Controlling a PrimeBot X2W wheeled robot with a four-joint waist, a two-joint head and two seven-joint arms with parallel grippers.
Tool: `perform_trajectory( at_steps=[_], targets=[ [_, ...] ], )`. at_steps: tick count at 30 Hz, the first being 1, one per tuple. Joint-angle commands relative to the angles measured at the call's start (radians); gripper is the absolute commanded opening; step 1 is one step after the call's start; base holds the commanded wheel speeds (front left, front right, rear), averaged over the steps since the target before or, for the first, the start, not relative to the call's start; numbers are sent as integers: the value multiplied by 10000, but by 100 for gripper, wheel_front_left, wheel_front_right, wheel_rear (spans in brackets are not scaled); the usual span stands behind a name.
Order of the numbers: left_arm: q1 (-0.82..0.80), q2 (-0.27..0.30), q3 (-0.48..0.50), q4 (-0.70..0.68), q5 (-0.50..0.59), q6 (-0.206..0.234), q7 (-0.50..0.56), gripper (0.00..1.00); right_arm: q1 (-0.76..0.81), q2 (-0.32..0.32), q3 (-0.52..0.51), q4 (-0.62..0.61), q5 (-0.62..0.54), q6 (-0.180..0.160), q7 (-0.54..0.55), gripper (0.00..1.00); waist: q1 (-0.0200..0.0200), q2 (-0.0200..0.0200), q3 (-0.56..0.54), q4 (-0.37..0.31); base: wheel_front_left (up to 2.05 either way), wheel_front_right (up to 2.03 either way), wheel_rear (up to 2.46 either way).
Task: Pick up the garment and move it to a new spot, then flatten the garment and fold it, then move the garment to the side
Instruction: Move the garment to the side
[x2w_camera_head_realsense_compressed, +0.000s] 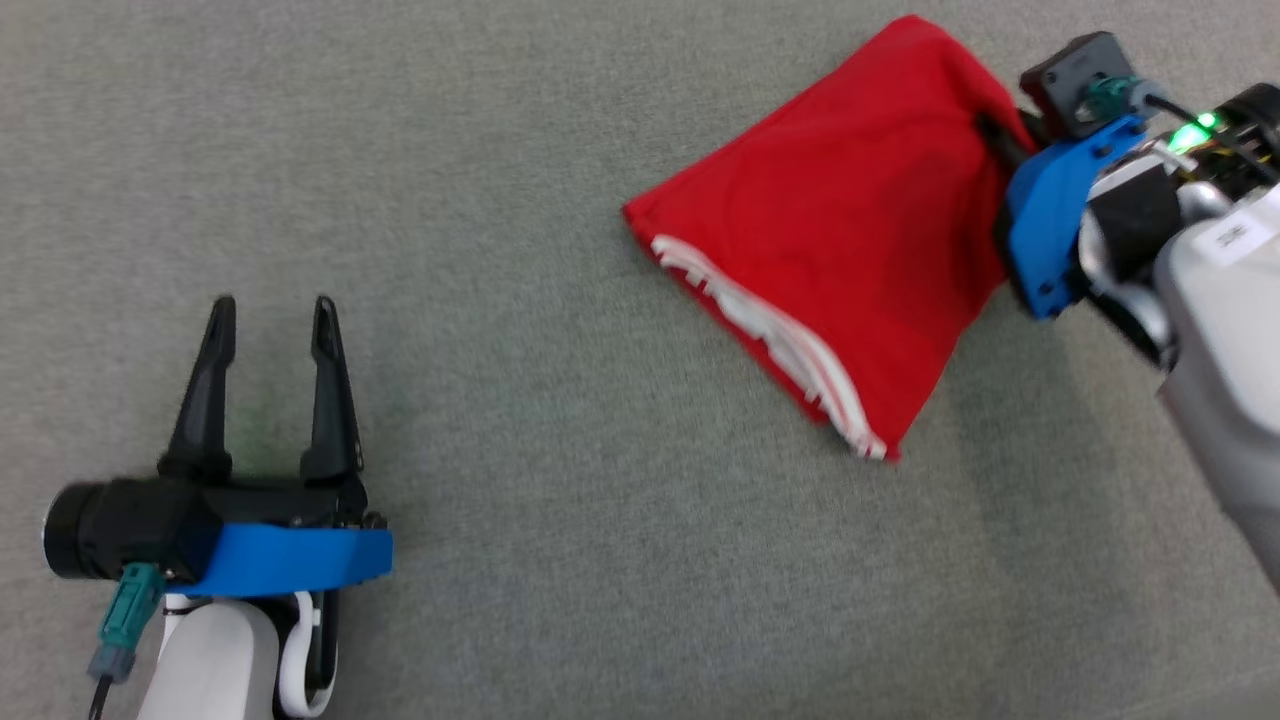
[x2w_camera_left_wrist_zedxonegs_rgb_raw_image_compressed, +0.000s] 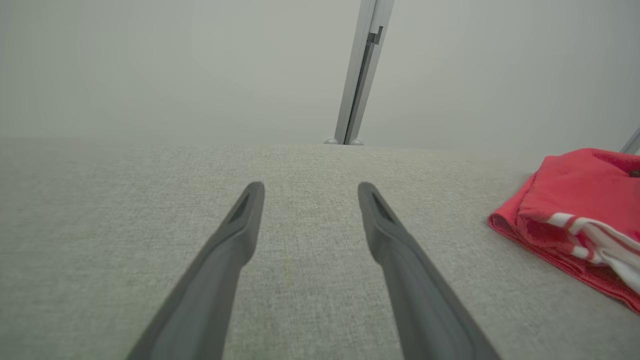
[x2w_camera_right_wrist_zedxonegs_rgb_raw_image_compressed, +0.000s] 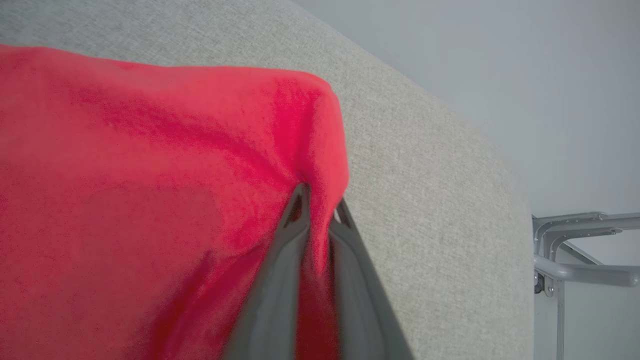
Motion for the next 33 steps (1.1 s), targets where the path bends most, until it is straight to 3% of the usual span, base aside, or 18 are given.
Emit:
perform_trajectory(
  at_steps=[1, 8, 18, 25, 30, 31, 32, 33],
  targets=[
    [-242, 74, -14, -119, 104, -27, -23, 100, -344, -252, -38, 126, 38, -7, -139, 0, -4, -5, 362, 50, 0, 0, 0],
    [-824, 392, -86, -751, 555, -165, 0, 100, -1762, -1262, -605, 1158, -111, -6, -1377, 0, -4, -5, 1653, -416, 0, 0, 0],
    [-1170, 914, -158, -1554, 765, -339, 184, 100, -3042, -2608, -1302, 2179, -1248, -7, -2477, 0, -4, -5, 2984, -375, 0, 0, 0],
    [-1224, 1044, -202, -1757, 832, -315, 195, 100, -3344, -3118, -2407, 2789, -1839, -7, -2854, 0, -4, -5, 3457, -276, 0, 0, 0],
    [-1300, 887, -344, -1773, 673, -377, 156, 100, -3040, -3021, -3626, 3227, -2110, -9, -3136, 0, -4, -5, 3460, -41, 0, 0, 0],
    [-1329, 887, -337, -1767, 659, -371, 145, 100, -2958, -2987, -3791, 3267, -2250, -7, -3210, 79, -4, -5, 3445, 4, 0, 0, 0],
    [-1363, 882, -352, -1760, 656, -383, 132, 100, -2884, -2961, -3972, 3280, -2390, -7, -3315, 100, -4, -5, 3417, 57, 0, 0, 0],
    [-1382, 880, -354, -1746, 657, -382, 127, 100, -2820, -2838, -4263, 3216, -2507, -7, -3401, 100, -4, -5, 3377, 90, 0, 0, 0]
  ],
)
